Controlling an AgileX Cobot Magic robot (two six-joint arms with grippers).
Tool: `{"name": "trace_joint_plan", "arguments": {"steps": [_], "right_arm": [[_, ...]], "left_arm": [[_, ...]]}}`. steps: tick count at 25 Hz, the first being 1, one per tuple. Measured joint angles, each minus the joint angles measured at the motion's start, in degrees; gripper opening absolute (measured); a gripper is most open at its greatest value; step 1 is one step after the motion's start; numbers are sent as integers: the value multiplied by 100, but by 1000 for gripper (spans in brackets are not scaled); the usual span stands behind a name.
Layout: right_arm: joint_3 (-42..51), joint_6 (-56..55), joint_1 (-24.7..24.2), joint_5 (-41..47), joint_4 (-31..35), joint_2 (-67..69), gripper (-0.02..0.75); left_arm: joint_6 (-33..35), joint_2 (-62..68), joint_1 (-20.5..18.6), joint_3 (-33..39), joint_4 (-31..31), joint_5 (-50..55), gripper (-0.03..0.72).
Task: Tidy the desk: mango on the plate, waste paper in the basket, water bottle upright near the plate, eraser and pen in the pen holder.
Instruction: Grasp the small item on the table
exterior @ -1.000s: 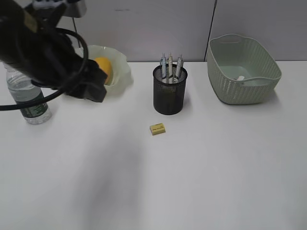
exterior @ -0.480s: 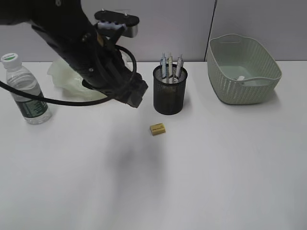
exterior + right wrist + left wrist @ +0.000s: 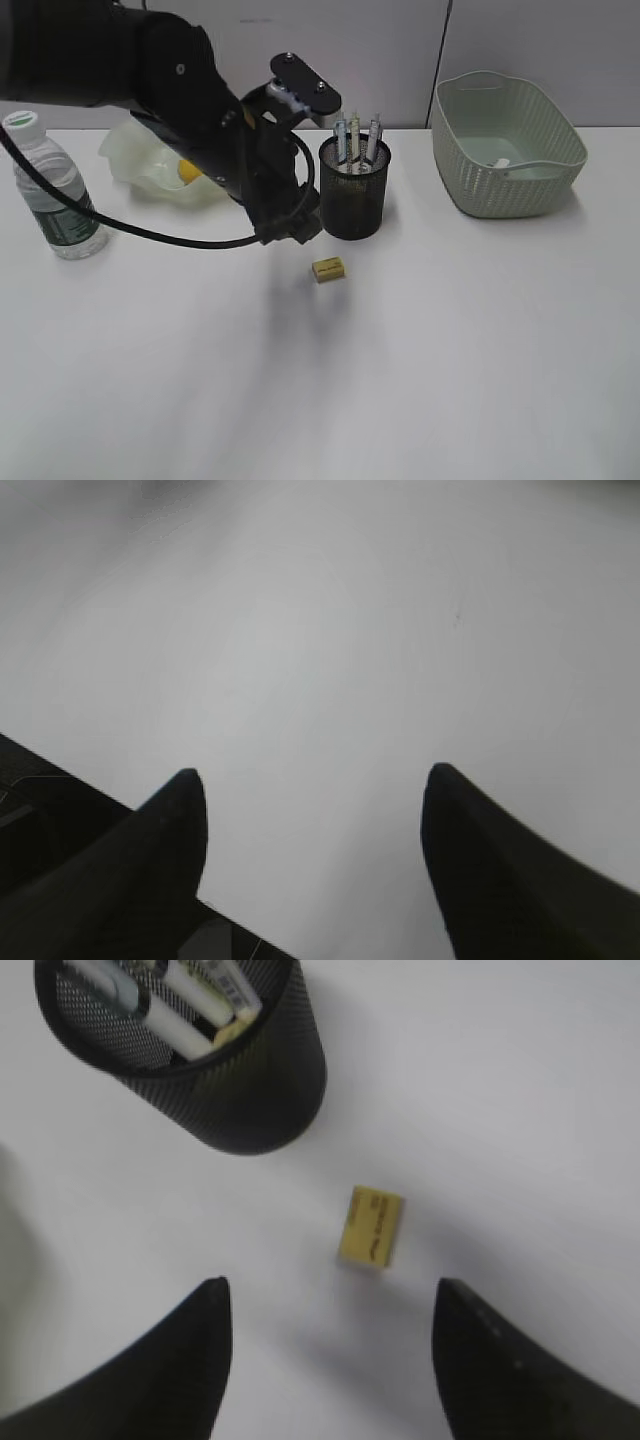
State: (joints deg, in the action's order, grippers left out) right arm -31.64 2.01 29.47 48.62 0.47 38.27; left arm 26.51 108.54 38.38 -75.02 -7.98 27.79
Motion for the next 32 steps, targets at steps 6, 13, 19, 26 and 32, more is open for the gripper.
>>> {"name": "trace_joint_plan", "arguments": {"steps": [6,13,19,26,32], "right_arm": [[0,0,0,-20,0,0,531],[101,0,0,-113,40,0,531],[159,0,0,-119,128,0,531],[159,0,0,-159,139,0,531],[159,-2,0,-189,139,0,531]], "left_arm": [[1040,393,0,0,-942,-250,485],[1644,831,0,0,-1455,-372,485],[1668,1032,-26,0,-1492,-649,485],[1764,1371,-52,-313,-1496,-634,485],[1767,1639,-57,-579,-1503,-576,485]]}}
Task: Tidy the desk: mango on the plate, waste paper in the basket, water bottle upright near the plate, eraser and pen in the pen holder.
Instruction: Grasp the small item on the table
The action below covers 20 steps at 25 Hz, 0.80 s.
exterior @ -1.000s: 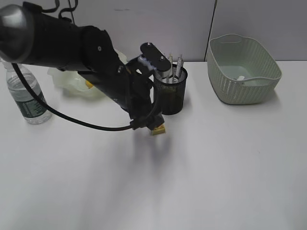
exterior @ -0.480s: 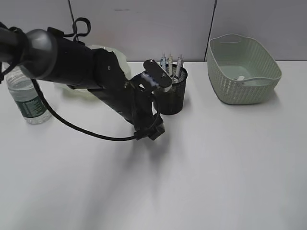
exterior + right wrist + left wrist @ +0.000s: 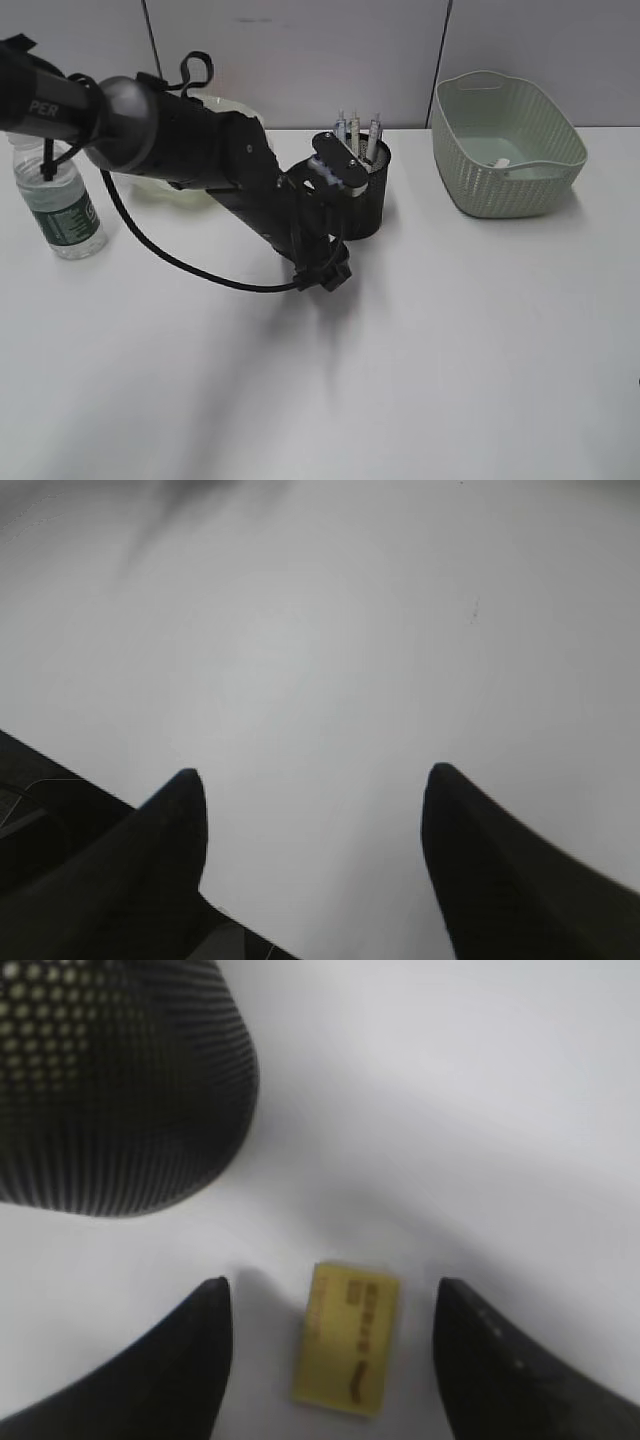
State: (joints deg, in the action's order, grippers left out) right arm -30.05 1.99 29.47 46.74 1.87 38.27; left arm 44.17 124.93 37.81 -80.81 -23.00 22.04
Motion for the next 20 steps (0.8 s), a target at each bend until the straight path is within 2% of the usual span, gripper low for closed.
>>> {"name": "trace_joint_plan", "arguments": {"steps": [4,7,9,13,20], "right_arm": [[0,0,0,-7,6,0,531],[0,0,0,-14,10,0,531],[0,0,0,-16,12,0,531],[0,0,0,-51,12,0,531],[0,0,0,-58,12,0,531]], "left_arm": [[0,112,-6,-53,-83,55,472],[0,124,-6,-55,-144,55,426],[0,131,-6,-60,-165,55,371],[0,142,-6,-76,-176,50,204],[-19,149,-6,-89,-187,61,201]]}}
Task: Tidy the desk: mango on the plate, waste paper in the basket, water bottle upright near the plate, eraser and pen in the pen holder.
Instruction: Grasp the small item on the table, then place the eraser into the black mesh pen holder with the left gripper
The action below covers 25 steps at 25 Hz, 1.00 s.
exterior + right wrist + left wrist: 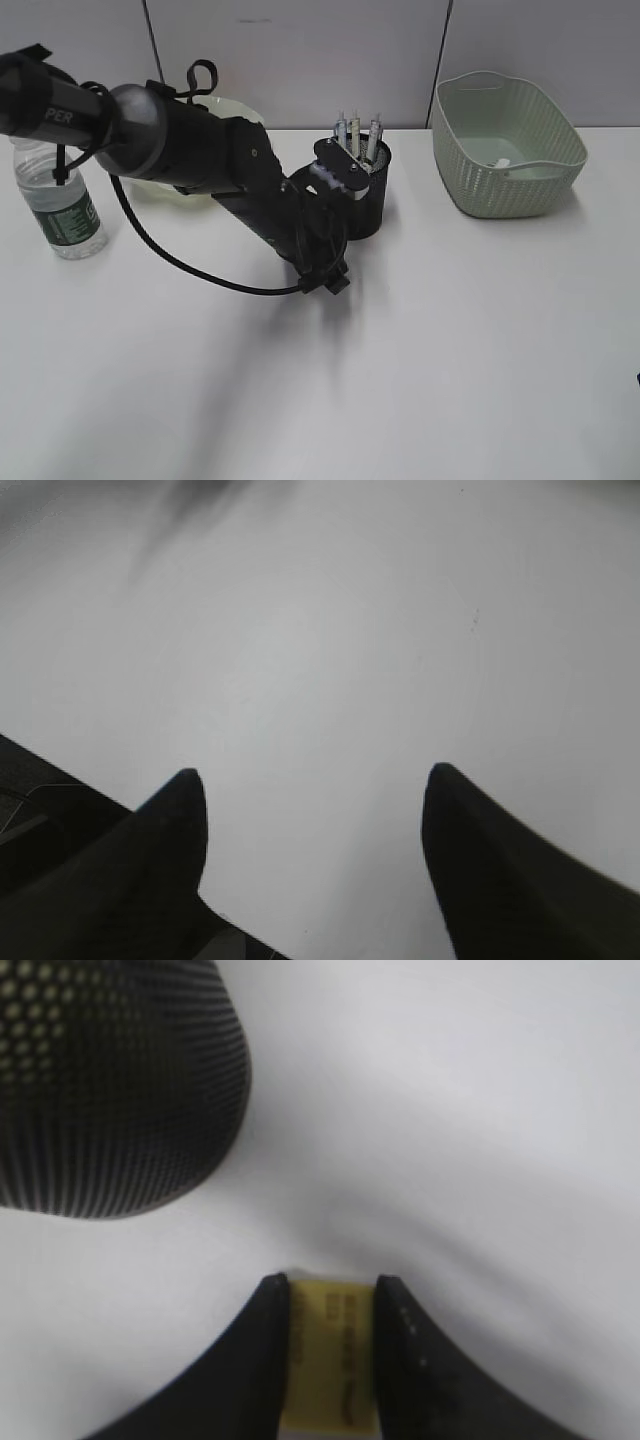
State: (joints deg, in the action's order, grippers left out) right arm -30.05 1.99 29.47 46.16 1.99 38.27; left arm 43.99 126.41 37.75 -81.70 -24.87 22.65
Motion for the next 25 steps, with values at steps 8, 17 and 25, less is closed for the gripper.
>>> {"name": "trace_joint_plan", "arguments": {"steps": [8,17,25], "right_arm": [[0,0,0,-14,0,0,531],[2,0,0,-33,0,0,531],[2,0,0,-38,0,0,531]], "left_arm": [[-340,-253,0,42,6,386,201],[-653,-1186,0,44,10,791,201],[-759,-1570,-129,-384,-85,168,200]]}}
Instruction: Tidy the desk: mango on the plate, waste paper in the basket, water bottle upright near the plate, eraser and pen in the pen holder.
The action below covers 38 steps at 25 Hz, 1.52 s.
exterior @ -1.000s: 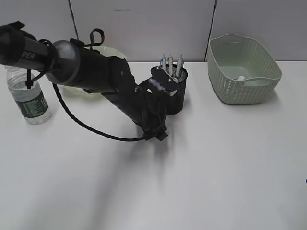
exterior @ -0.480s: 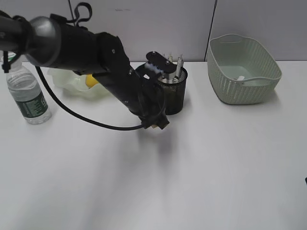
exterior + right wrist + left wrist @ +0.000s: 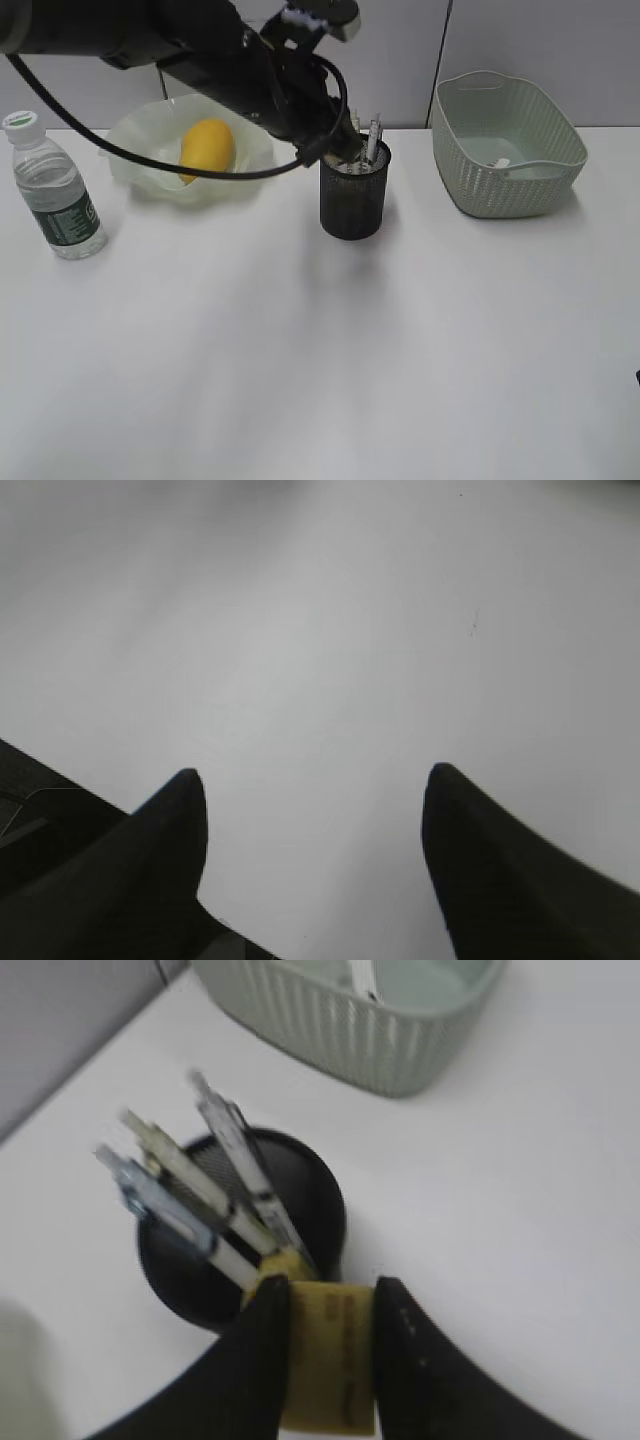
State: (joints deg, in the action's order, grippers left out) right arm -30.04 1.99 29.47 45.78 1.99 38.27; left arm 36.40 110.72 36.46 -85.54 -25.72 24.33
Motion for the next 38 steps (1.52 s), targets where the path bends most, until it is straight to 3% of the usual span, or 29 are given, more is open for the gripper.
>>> {"name": "trace_joint_plan", "arguments": {"steps": [6,18,20,26,33,38], "right_arm": [[0,0,0,0,0,0,531],[0,0,0,0,0,0,531],[0,0,0,0,0,0,531],[0,0,0,0,0,0,531],[0,0,0,0,0,0,531],[0,0,0,5,0,0,531]], "left_arm": [[0,273,-44,-421,-371,-826,200],[0,969,-55,-425,-1122,-1420,204],[0,1013,-55,-425,-1163,-1460,241],[0,1030,-55,-425,-1262,-1471,469],[0,772,-55,-425,-1348,-1260,500],[0,197,-81,-425,-1344,-249,501]]}}
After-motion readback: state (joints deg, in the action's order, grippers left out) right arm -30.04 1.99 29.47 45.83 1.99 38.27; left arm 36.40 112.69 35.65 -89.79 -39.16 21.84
